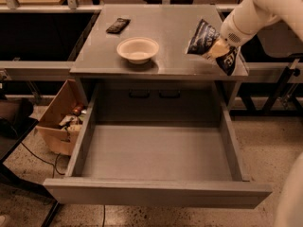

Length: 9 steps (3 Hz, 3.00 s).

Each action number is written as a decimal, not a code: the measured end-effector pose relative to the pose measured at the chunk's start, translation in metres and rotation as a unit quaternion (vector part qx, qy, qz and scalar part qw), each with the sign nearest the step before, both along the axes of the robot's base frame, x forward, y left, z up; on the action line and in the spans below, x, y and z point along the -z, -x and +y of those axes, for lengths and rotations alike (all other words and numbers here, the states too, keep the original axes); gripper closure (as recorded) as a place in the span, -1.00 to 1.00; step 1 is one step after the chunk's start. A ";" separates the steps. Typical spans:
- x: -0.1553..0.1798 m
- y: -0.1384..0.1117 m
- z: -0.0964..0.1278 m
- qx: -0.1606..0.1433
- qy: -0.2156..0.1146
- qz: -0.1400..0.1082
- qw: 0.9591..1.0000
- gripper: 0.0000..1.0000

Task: Pick blue chip bag from top drawer and place on counter

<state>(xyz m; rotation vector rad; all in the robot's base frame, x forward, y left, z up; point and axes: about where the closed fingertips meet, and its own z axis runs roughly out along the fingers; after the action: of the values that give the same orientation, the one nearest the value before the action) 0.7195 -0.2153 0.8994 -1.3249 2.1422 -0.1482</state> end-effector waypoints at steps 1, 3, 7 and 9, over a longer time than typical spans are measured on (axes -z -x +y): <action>0.042 -0.023 0.035 -0.043 -0.032 -0.030 0.998 1.00; 0.044 -0.025 0.039 -0.049 -0.036 -0.034 0.998 0.21; 0.026 -0.025 0.039 -0.057 -0.061 -0.048 0.995 -1.00; -0.096 0.038 0.016 -0.055 -0.119 -0.130 0.983 -1.00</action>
Offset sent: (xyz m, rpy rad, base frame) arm 0.0202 0.0304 -0.0378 0.0584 -0.0534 0.0757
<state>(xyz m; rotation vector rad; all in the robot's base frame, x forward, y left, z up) 0.6815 -0.1990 0.9956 -1.2097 1.8021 -0.0172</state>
